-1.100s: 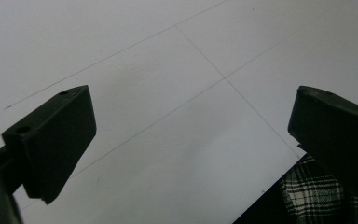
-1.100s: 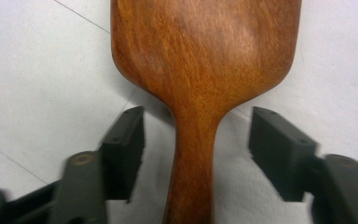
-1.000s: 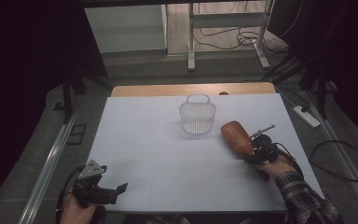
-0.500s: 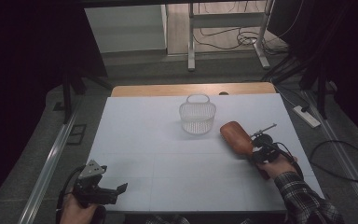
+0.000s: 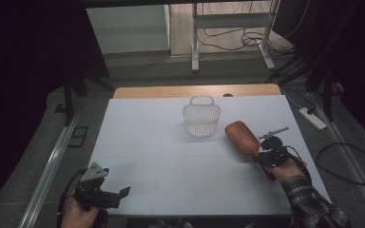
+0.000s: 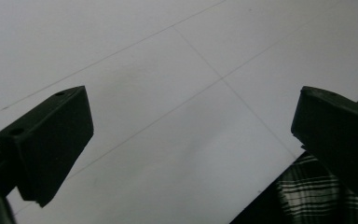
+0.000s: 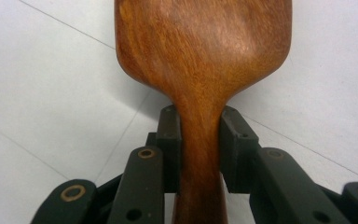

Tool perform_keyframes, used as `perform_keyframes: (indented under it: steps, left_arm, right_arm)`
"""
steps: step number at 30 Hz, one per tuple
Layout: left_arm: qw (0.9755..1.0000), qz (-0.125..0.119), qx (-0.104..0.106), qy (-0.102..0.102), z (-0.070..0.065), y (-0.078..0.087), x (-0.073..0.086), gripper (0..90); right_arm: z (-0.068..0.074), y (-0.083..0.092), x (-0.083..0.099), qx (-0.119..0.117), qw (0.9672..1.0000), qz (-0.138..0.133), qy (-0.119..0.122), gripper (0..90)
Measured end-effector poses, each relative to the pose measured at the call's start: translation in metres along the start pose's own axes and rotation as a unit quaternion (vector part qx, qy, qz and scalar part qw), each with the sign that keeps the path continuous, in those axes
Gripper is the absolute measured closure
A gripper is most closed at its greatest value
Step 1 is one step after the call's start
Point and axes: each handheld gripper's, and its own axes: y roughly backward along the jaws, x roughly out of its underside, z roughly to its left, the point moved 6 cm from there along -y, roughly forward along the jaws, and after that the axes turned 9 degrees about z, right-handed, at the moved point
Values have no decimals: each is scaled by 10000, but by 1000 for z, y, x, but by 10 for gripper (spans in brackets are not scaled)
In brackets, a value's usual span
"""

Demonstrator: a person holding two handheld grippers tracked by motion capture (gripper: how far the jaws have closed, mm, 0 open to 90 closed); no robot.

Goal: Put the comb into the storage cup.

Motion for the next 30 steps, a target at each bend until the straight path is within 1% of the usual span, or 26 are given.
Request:
perform_keyframes:
  steps: [2,3,4,5,6,7,8,9,11,13,14,15,16,18,20,21,22,23,25,27,28,30]
  left_arm:
    - [10000,-30,31,11,0,1,-1,0]
    - [9999,-84,54,19,1,2,-3,0]
    - [9999,-84,54,19,1,2,-3,0]
    - [9999,-147,60,8,1,3,-5,0]
    - [9999,-147,60,8,1,3,-5,0]
    - [9998,-194,22,-33,1,4,-8,0]
    - [9998,-194,22,-33,1,4,-8,0]
    - [9997,-211,17,-74,1,3,-10,0]
    - [9997,-236,46,-89,1,2,-11,0]
    - [9994,-284,166,-105,1,1,-13,0]
    - [9993,-305,202,-115,1,1,-14,0]
    - [9990,-319,270,-157,1,-1,-17,0]
    - [9990,-319,270,-157,1,-1,-17,0]
    - [9986,-336,360,-191,0,-2,-21,0]
    - [9985,-343,372,-219,0,-3,-23,0]
    - [9982,-356,412,-260,-1,-4,-26,0]
    - [9982,-356,412,-260,-1,-4,-26,0]
    - [9979,-375,455,-275,-2,-5,-30,0]
    - [9977,-393,469,-280,-2,-5,-32,0]
    - [9971,-438,542,-309,-5,-6,-38,0]
    - [9971,-438,542,-309,-5,-6,-38,0]
    - [9967,-485,550,-348,-7,-6,-45,0]
  right_arm:
    - [0,1,0,-10,10000,-41,-9,722]
    - [0,4,0,-25,9999,-127,14,722]
    - [0,4,0,-25,9999,-127,14,722]
    - [1,7,0,-46,9998,-196,36,722]
    - [2,9,0,-57,9997,-223,44,721]
    - [2,10,-1,-59,9996,-259,52,722]
    - [2,10,-1,-59,9996,-259,52,722]
    - [3,13,-1,-85,9993,-348,77,722]
    - [3,14,-2,-89,9992,-376,85,721]
    - [3,18,-2,-116,9987,-480,98,721]
    - [3,18,-2,-116,9987,-480,98,721]
    - [4,21,-3,-123,9984,-535,116,721]
    - [4,21,-3,-123,9984,-535,116,721]
    - [4,25,-3,-102,9977,-662,133,721]
    - [5,27,-4,-95,9973,-708,147,721]
    - [5,30,-5,-72,9967,-794,143,721]
    - [5,30,-5,-72,9967,-794,143,721]
    - [6,33,-6,-90,9959,-891,145,721]
    - [7,35,-6,-114,9954,-938,157,721]
    - [8,36,-7,-111,9950,-978,174,721]
    - [8,36,-7,-111,9950,-978,174,721]
    - [9,39,-8,-122,9943,-1042,190,721]
